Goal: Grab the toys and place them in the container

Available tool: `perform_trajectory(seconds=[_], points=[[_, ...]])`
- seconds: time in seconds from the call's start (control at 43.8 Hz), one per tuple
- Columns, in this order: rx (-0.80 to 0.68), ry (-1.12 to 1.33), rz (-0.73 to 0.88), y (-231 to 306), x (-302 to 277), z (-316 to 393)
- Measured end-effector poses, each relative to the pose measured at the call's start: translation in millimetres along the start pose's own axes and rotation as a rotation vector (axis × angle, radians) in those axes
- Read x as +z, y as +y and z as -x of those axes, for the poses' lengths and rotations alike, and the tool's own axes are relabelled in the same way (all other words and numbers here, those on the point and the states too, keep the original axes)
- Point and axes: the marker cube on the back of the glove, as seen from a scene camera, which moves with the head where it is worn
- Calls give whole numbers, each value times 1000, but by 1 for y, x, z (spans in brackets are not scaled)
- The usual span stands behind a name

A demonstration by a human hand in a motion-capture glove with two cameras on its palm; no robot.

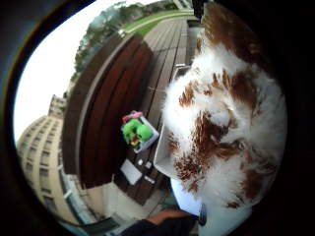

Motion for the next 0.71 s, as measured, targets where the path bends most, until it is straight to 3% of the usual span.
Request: perform_trajectory(seconds=[0.183,0.548,0.707], points=[[16,-9,172,3,28,-5],[84,32,34,16,-3,-91],[192,78,4,35,-27,-173]])
